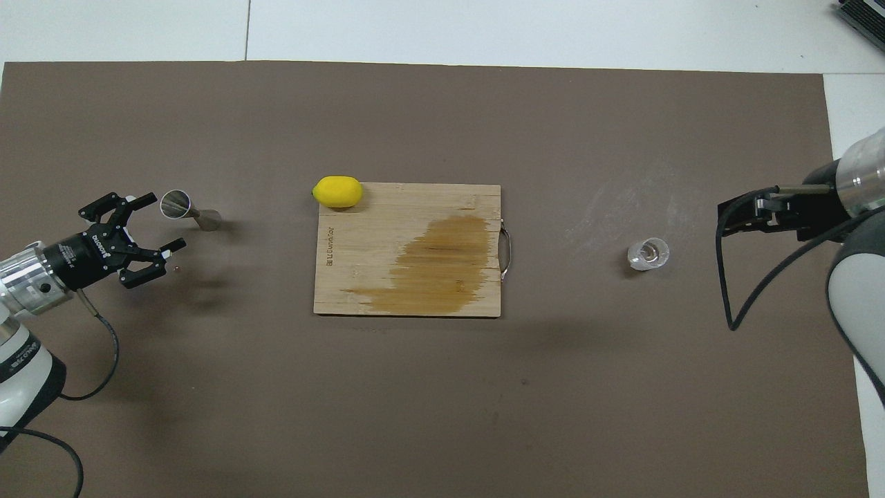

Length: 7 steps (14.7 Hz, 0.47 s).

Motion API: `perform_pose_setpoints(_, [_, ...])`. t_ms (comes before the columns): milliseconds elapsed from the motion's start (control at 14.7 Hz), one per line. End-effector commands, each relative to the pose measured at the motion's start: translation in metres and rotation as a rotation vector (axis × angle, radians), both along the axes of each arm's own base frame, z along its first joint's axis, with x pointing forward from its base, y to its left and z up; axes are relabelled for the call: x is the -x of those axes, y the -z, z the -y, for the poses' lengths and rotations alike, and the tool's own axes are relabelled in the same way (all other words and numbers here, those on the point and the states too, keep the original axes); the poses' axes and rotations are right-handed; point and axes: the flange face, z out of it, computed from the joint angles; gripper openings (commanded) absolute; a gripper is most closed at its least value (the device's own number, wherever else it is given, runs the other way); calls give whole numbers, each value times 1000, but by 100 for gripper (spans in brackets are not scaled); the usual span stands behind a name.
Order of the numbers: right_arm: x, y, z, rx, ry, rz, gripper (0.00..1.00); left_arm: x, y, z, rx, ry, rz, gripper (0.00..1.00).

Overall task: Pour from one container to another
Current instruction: 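Reach the left gripper to the small metal cup and grasp it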

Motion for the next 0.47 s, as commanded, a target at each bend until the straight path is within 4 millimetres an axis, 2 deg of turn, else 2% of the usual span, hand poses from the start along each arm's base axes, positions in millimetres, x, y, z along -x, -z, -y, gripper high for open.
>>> perform_pose_setpoints(0, [8, 0, 1, 5, -15, 0, 99, 7, -1, 5, -3, -27, 3, 99])
perform_pose_setpoints(204, [8, 0, 1, 5, -16, 0, 99, 2, 1, 16, -4, -48, 9, 97])
perform_pose_setpoints(407, [8, 0, 1, 5, -16, 0, 99, 1, 1, 13, -13, -62, 12, 95])
